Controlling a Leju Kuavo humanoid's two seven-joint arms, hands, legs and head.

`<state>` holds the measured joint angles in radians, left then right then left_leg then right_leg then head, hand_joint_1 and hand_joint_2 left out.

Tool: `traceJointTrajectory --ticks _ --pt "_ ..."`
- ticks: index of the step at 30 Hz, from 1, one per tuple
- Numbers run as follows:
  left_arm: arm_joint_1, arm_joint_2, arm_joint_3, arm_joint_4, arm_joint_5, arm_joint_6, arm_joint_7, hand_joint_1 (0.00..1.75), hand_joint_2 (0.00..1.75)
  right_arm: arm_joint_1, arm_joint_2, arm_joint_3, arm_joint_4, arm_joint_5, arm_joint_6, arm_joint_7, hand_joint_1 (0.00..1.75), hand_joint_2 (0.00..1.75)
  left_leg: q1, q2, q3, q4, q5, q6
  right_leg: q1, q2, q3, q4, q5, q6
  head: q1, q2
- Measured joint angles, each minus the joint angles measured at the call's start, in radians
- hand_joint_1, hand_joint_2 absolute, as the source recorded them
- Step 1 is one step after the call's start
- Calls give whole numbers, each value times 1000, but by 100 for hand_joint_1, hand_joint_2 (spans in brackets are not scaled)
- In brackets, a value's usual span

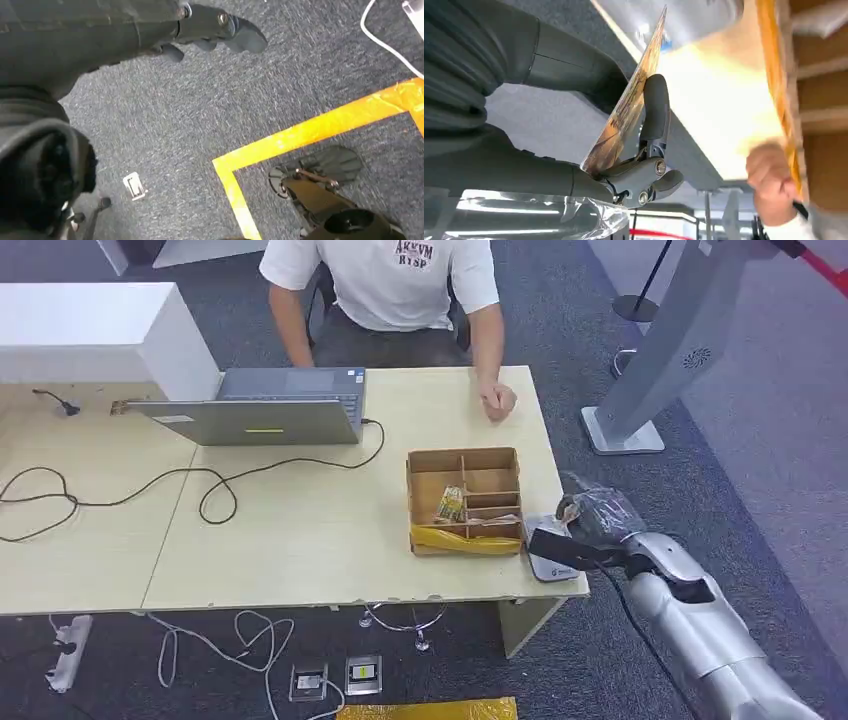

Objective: Pass the card to the sensor for recognition and then transmit it.

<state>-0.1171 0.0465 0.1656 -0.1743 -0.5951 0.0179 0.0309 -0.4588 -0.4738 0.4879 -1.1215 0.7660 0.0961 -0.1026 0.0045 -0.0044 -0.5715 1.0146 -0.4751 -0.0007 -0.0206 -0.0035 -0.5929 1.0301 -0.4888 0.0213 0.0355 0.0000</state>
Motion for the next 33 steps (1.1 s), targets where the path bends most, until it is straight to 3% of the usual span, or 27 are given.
traceJointTrajectory --ticks 14,17,22,26,33 --pt "-2 -4 -1 0 -32 -10 -32 0 0 -400 6 -35 85 66 -34 -139 175 175 0 1 -2 0 1 -1 0 1 -3 1 2 -1 0 0" --pt "-2 -5 -2 0 -42 -19 -43 0 0 -506 52 -18 152 100 -51 -199 175 175 0 1 -4 0 2 -1 0 1 -4 1 2 -1 -1 0" --pt "-7 -7 -2 0 -50 -22 -46 0 0 -629 133 13 262 124 -74 -224 175 175 2 -4 -4 0 2 -2 2 -3 -3 1 1 -1 0 0" --pt "-7 -7 -2 0 -51 -28 -46 0 0 -669 180 37 346 126 -81 -232 175 175 2 -4 -5 0 3 -2 2 -4 -3 1 1 -1 0 0" --pt "-5 -34 -2 0 -53 42 -42 0 0 -701 249 70 475 156 -85 -233 175 175 2 -4 -5 0 2 -2 2 -4 -3 0 1 -1 0 0"
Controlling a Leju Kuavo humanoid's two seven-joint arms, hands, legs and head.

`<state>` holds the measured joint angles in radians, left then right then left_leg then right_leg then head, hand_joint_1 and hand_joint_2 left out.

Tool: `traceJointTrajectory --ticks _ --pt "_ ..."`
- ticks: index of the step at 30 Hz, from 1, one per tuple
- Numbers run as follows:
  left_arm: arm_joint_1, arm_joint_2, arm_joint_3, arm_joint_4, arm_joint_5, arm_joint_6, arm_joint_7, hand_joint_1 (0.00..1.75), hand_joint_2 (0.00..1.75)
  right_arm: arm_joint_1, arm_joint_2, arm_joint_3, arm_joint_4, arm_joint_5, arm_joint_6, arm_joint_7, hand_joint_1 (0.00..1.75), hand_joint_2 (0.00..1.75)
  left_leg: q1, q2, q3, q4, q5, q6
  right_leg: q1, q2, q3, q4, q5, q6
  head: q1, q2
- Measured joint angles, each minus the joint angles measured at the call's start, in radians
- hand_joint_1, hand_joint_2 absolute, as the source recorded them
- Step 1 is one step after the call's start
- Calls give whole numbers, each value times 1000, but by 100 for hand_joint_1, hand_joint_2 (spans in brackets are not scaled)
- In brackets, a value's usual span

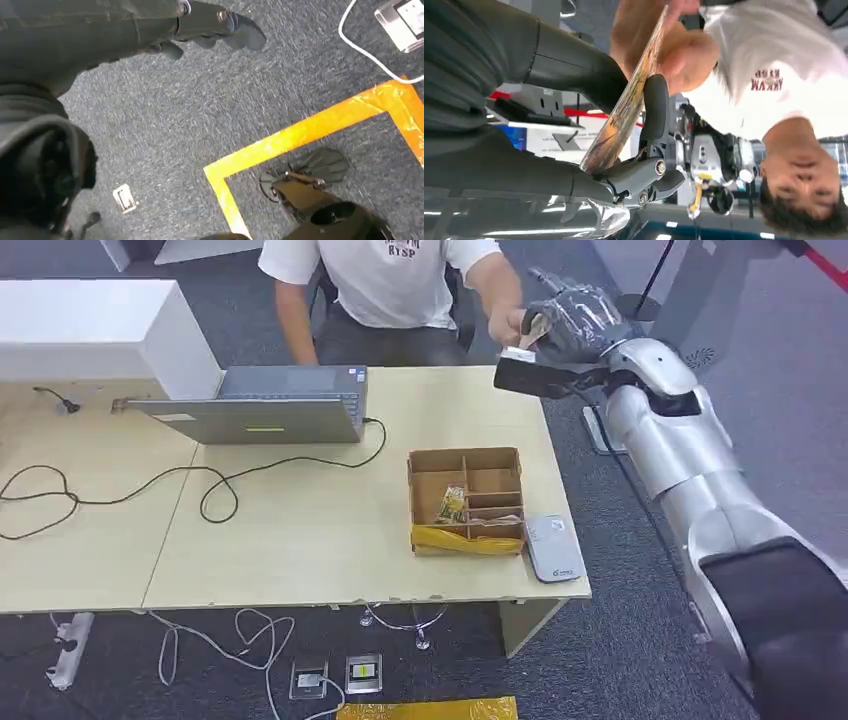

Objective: Pass the card to the sensor for recognition and then transmit it.

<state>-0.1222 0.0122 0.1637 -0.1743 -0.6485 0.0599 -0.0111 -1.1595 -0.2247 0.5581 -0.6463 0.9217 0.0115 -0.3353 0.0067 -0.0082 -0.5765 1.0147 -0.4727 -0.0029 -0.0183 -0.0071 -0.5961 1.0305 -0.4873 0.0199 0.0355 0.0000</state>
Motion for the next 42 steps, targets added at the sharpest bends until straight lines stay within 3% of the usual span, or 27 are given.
traceJointTrajectory --ticks 6,10,11,12,13,14,27,36,38,42 --pt "2 1 0 0 -4 -31 -8 0 0 -4 53 25 97 14 -5 13 175 175 0 0 0 0 0 0 0 0 0 0 0 0 0 0" --pt "3 6 0 0 -11 -39 -13 0 0 -3 60 38 135 18 -7 21 152 175 0 0 0 0 0 0 0 0 0 0 0 0 0 0" --pt "4 6 0 0 -11 -40 -13 0 0 -3 60 39 142 18 -8 21 87 175 0 0 0 0 0 0 0 0 0 0 0 0 0 0" --pt "4 8 0 0 -12 -40 -13 0 0 -2 60 39 150 18 -8 20 12 175 0 0 0 0 0 0 0 0 0 0 0 0 0 0" --pt "4 8 0 0 -13 -41 -14 0 0 -2 60 40 155 19 -8 18 12 175 0 0 0 0 0 0 0 0 0 0 0 0 0 0" --pt "5 10 0 0 -13 -41 -14 0 0 -1 60 40 160 19 -8 17 0 175 0 0 0 0 0 0 0 1 0 0 0 0 0 0" --pt "6 14 0 0 -21 -39 -34 0 0 4 61 56 200 27 -103 18 0 175 0 0 1 0 0 0 0 1 -1 0 0 0 0 0" --pt "8 17 0 0 -31 -29 -40 0 0 -4 27 26 198 -87 -129 -1 0 175 0 1 1 0 0 0 0 2 0 0 0 0 0 0" --pt "8 17 0 0 -31 -21 -40 0 0 -4 19 10 194 -137 -91 -18 0 175 0 1 2 0 0 0 0 2 0 -1 0 0 0 0" --pt "9 10 0 0 -31 1 -19 0 0 16 -13 -31 128 -315 108 -44 0 175 0 1 2 1 0 0 0 2 0 -1 0 0 0 0"
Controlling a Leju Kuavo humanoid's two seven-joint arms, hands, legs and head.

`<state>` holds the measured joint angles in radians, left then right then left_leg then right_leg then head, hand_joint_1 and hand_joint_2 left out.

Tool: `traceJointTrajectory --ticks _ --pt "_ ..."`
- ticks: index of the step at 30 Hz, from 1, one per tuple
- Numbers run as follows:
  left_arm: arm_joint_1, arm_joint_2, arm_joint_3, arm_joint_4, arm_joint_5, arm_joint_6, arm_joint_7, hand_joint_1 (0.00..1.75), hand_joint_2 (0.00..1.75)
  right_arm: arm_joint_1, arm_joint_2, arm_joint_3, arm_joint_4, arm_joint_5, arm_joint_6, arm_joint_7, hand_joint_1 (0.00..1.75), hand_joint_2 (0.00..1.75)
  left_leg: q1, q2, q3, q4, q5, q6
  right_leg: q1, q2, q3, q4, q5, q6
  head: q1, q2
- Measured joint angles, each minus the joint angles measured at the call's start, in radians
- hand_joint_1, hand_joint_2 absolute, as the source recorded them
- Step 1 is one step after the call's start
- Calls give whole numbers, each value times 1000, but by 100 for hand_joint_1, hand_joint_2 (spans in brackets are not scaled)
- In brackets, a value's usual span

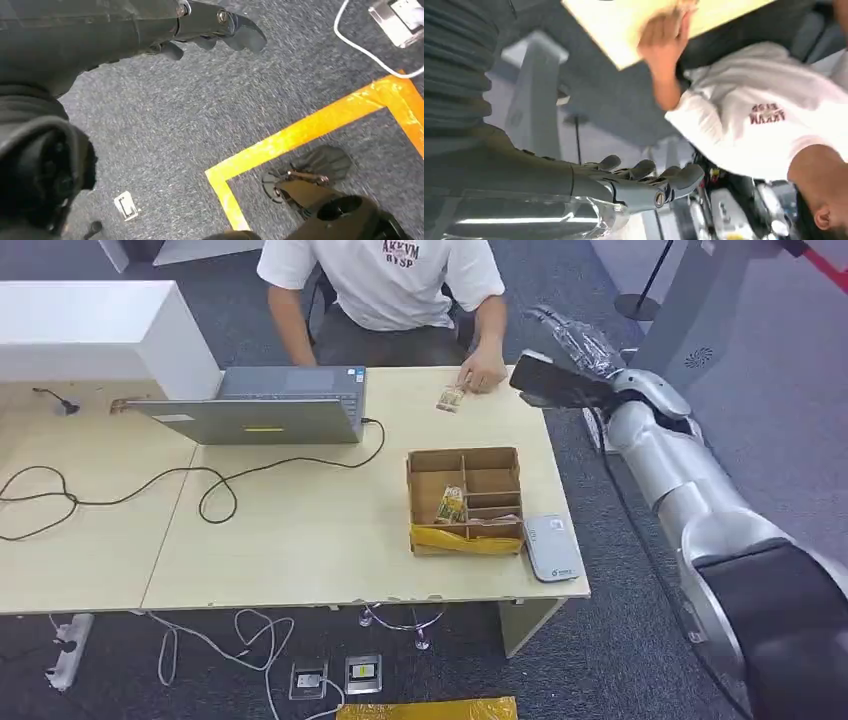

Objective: Pass the card to the sensor for recognition and then transmit it.

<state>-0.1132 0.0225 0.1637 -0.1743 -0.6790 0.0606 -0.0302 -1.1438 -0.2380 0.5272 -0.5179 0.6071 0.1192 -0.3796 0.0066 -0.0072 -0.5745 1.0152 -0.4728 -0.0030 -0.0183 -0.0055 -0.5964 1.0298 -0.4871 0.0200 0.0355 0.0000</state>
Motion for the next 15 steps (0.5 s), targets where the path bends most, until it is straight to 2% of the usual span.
traceJointTrajectory --ticks 3,6,10,15 --pt "2 -3 0 0 -1 1 4 0 0 49 -36 -32 -102 -136 127 42 0 175 0 0 0 0 0 0 0 0 0 0 0 0 0 0" --pt "2 -3 0 1 -2 0 4 0 0 157 -84 -70 -279 -263 223 151 0 175 0 0 1 0 0 0 0 0 1 0 0 0 0 0" --pt "3 -3 0 2 -3 -1 4 0 0 299 -137 -127 -505 -335 269 241 0 175 0 0 1 0 -1 0 0 0 1 -1 0 0 0 0" --pt "3 -2 0 3 -4 -1 4 0 0 419 -182 -194 -710 -359 294 273 0 175 0 1 1 0 -1 0 0 1 1 -1 0 0 0 0"
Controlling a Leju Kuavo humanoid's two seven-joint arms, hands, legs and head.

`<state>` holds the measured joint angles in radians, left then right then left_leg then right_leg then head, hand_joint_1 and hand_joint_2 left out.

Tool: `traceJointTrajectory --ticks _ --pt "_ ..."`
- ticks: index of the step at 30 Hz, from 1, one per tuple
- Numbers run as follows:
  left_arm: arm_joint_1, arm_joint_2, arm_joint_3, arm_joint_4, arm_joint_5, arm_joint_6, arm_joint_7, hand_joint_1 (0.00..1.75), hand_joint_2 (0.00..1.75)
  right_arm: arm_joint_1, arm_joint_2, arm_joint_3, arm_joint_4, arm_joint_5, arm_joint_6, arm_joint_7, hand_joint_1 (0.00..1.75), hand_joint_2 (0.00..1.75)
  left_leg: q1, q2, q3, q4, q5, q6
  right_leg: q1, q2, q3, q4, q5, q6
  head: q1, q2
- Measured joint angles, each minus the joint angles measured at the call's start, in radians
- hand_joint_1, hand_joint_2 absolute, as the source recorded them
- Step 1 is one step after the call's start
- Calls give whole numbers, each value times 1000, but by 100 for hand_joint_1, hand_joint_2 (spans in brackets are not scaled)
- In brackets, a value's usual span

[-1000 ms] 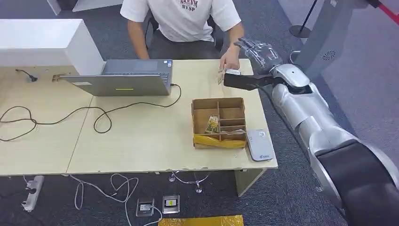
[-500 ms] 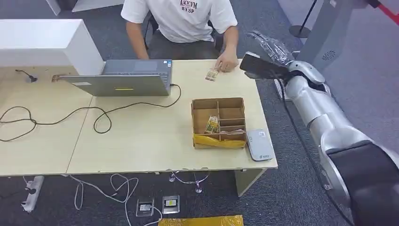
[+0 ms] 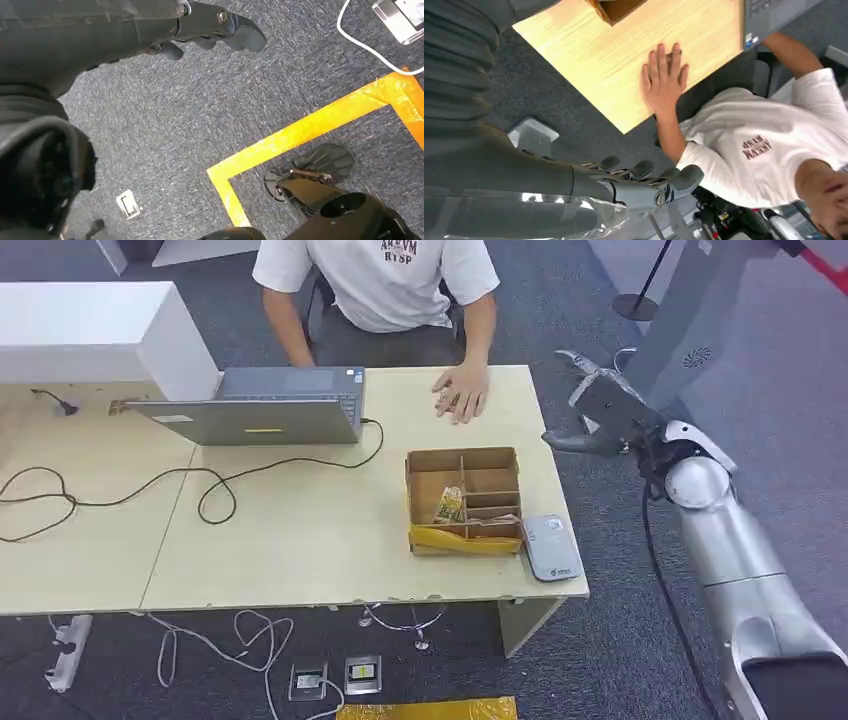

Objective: Pass the card to the sensor for recognition and then transmit it.

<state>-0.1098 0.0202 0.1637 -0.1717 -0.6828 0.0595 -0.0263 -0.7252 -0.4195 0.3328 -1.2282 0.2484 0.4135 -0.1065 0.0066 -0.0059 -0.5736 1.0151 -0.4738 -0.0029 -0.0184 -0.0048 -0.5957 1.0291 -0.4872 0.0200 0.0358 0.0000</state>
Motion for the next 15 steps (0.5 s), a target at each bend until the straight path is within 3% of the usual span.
traceJointTrajectory --ticks 4,8,15 --pt "0 5 0 0 -9 -29 0 0 0 69 -28 -53 -136 -28 51 59 0 175 0 0 0 0 0 0 0 0 0 0 0 0 0 0" --pt "-2 21 0 0 -10 -45 0 0 0 123 -43 -86 -236 -32 83 77 0 175 0 1 0 0 0 0 0 0 0 0 0 0 0 0" --pt "-2 29 0 0 -9 -53 0 0 0 183 -63 -111 -326 -16 153 119 0 175 0 1 0 0 0 0 0 1 0 0 0 0 0 0"
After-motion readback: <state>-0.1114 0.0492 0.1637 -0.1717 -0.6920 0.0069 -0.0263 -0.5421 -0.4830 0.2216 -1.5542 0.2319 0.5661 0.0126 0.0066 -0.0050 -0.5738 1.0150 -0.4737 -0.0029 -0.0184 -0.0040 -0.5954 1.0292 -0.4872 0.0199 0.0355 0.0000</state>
